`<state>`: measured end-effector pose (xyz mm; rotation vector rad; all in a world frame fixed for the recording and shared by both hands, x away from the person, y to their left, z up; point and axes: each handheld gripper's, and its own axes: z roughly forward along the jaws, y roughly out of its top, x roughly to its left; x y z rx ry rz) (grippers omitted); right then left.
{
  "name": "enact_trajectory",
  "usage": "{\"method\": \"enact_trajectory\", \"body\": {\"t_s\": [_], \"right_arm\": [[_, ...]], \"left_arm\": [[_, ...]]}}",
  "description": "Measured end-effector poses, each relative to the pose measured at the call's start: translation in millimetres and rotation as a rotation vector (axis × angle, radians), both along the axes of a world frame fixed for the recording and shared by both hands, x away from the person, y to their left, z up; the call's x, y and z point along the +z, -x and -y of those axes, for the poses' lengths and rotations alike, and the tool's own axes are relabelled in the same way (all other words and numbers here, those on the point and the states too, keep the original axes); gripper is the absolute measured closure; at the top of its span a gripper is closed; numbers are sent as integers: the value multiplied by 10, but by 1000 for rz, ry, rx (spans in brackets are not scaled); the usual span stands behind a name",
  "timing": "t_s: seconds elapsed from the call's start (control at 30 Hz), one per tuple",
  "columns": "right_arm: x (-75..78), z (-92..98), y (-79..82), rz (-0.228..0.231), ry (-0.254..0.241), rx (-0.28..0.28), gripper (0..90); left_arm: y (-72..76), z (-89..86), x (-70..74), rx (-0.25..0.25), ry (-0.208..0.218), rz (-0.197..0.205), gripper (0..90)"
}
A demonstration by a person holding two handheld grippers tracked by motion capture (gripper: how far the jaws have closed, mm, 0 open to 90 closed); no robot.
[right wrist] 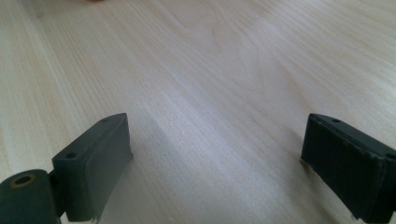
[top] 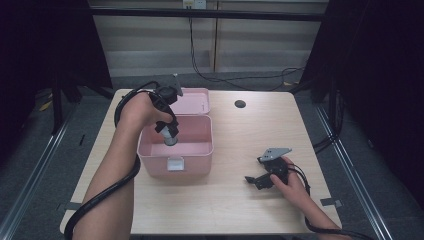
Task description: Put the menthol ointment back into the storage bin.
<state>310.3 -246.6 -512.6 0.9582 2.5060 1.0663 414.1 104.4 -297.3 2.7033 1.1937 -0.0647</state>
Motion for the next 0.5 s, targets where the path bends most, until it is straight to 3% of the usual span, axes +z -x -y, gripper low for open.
{"method": "enact_trajectory", "body": {"t_s": [0.37,0.5], "right_arm": [[0,0,0,0,0,0,76],[0,0,0,0,0,0,76]], "left_arm": [[-144,-63,-140,46,-7,-3,504],[-197,-93,-201,93,-16,3,504]]}}
